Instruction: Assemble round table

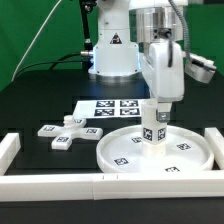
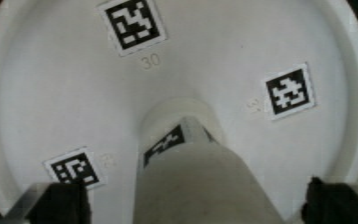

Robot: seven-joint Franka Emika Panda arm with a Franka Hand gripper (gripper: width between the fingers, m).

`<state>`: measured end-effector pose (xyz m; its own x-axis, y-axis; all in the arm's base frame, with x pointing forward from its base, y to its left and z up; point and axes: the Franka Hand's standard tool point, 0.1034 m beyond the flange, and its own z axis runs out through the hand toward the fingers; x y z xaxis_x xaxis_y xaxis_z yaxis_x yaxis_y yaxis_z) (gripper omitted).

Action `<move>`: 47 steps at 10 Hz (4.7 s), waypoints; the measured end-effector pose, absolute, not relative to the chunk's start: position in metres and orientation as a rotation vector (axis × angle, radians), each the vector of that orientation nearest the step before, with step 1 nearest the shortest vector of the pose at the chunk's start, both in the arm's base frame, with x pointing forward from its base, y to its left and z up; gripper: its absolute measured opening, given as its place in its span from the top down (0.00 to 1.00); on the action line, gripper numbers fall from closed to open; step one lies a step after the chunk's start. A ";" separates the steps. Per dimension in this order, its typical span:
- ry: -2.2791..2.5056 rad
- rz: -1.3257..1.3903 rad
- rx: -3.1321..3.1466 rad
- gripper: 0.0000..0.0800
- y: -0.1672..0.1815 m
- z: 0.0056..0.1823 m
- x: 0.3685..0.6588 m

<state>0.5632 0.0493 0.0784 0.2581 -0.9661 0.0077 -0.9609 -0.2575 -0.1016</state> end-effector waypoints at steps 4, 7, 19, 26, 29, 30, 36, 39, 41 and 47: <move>1.361 -0.118 -2.770 0.19 0.050 0.079 0.564; 0.859 -0.136 -2.990 0.19 0.043 0.080 0.565; 0.994 -0.167 -2.971 0.49 0.040 0.071 0.564; 2.237 -0.124 -2.017 0.49 0.041 0.068 0.560; 2.093 -0.068 -2.229 0.24 0.045 0.068 0.557; 1.885 -0.078 -2.409 0.20 0.043 0.072 0.562; 1.077 -0.112 -2.904 0.19 0.043 0.077 0.561; 0.498 -0.131 -3.088 0.19 0.030 0.077 0.565; 0.560 -0.131 -3.076 0.22 0.030 0.077 0.565; 1.145 -0.122 -2.892 0.50 0.031 0.076 0.565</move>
Offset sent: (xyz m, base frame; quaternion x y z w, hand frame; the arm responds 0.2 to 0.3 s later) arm 0.0000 0.0000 0.0000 0.0000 0.0000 -0.1296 0.9916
